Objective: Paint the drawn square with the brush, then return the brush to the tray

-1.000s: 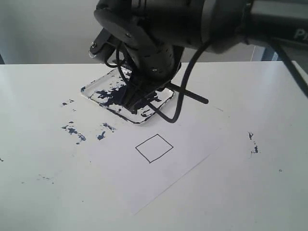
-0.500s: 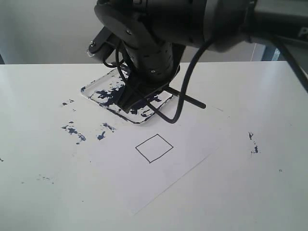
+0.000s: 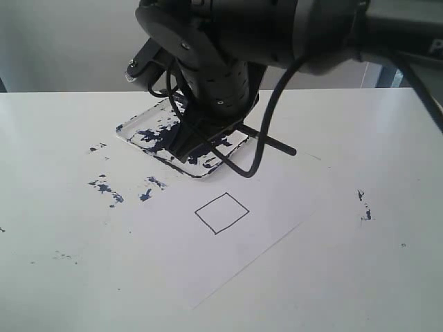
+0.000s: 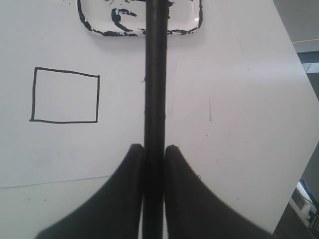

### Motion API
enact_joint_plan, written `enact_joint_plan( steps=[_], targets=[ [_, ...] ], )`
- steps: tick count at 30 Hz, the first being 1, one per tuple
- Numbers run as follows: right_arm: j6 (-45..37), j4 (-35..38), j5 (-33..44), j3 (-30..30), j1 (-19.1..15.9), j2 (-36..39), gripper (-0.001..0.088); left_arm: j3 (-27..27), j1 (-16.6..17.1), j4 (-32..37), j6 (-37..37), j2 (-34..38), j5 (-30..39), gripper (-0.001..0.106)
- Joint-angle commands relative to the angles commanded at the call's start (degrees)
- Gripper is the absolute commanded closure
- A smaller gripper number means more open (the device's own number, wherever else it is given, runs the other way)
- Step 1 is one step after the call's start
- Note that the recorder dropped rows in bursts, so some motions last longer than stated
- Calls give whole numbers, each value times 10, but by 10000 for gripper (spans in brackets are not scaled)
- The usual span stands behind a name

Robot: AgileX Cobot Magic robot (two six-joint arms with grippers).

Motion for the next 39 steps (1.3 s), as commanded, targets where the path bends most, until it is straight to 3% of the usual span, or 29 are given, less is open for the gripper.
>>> enact_joint_plan(
  steps=[3, 8, 16, 19, 24, 27, 30, 33, 36, 39],
  targets=[
    [-2, 0, 0, 0, 0, 0, 868, 0, 0, 4, -5, 0, -44, 1053],
    [-2, 0, 0, 0, 0, 0, 868, 0, 0, 3, -47, 0, -204, 1053],
    [-5, -1, 0, 0, 0, 0, 868, 0, 0, 4, -282, 0, -466, 1053],
    [-5, -4, 0, 0, 0, 0, 868, 0, 0, 15, -433, 0, -503, 1053],
    [-13, -4, 0, 0, 0, 0, 868, 0, 0, 31, -460, 0, -509, 1053],
    [-14, -4, 0, 0, 0, 0, 868, -2, 0, 116, -504, 0, -511, 1053],
    [-17, -7, 0, 0, 0, 0, 868, -18, 0, 316, -585, 0, -496, 1053],
    [-17, -12, 0, 0, 0, 0, 868, -52, 0, 494, -736, 30, -452, 1053],
    [-17, -13, 0, 0, 0, 0, 868, -84, 0, 560, -815, 88, -405, 1053],
    [-23, -20, 0, 0, 0, 0, 868, -123, 0, 587, -819, 159, -437, 1053]
  ],
)
